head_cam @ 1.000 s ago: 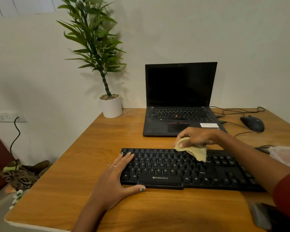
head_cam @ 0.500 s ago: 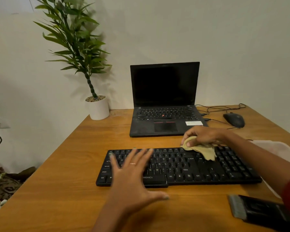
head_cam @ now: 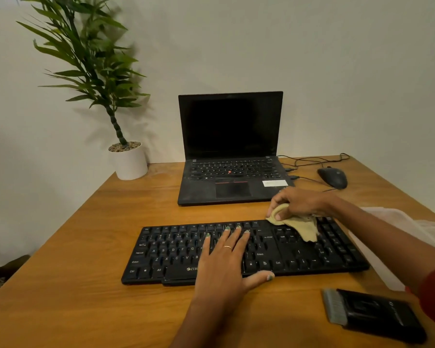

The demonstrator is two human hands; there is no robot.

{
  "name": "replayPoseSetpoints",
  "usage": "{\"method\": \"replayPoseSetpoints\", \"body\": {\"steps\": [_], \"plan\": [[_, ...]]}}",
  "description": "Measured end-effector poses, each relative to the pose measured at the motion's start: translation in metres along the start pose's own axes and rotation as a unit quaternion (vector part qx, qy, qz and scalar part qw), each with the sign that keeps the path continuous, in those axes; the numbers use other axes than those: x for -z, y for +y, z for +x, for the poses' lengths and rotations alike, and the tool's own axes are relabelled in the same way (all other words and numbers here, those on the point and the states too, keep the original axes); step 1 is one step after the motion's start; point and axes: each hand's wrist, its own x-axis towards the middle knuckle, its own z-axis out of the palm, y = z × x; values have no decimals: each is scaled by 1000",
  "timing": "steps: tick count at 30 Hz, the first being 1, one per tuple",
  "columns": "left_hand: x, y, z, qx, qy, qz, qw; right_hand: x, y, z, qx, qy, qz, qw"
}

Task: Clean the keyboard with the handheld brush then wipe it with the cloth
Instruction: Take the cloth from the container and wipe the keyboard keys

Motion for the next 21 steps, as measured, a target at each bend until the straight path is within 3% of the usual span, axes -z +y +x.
{"method": "replayPoseSetpoints", "body": {"steps": [4, 11, 17, 21], "plan": [[1, -6, -3, -1, 20, -3, 1000, -17, -9, 12, 48, 25, 15, 998], [0, -9, -5, -2, 12, -5, 1000, 14, 0, -8, -12, -24, -51, 998], [0, -8, -5, -2, 10, 4, 1000, -24, -19, 4, 62, 38, 8, 997], [-1, -11, -6, 1, 15, 6, 1000, -24, -23, 4, 77, 38, -16, 996]]}}
